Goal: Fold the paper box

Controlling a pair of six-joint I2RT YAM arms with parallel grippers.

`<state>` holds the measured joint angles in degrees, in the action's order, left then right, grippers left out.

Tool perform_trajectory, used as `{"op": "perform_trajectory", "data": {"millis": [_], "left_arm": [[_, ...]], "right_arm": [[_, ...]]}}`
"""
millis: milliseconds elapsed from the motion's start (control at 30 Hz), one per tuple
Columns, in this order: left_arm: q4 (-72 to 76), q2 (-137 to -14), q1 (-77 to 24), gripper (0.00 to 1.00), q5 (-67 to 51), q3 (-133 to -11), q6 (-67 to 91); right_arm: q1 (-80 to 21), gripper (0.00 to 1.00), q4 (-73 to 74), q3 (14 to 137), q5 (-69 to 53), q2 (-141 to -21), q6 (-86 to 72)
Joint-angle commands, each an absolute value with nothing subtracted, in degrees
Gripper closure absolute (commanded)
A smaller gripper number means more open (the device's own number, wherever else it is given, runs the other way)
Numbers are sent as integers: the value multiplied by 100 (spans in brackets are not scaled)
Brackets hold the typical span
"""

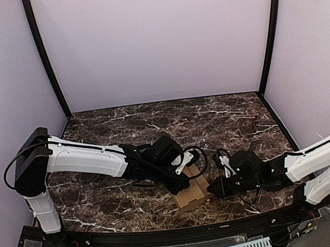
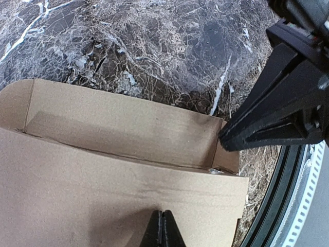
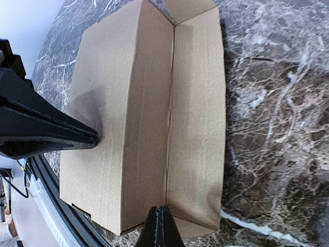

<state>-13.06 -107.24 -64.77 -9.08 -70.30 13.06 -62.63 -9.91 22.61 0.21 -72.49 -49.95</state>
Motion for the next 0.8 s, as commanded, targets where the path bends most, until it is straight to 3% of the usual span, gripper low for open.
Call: {"op": "perform_trajectory", "data": {"millis": [0,767], "left_arm": [[-2449,-11047,-6592,99,-989,-6744,1248],[-2443,-11058,-6640,99,-956,-6774,1258]], "right_arm": [[-6206,100,-512,2348,523,-6901,-5001],[-5772,100,-476,2529,434,-7950,-4698]]}}
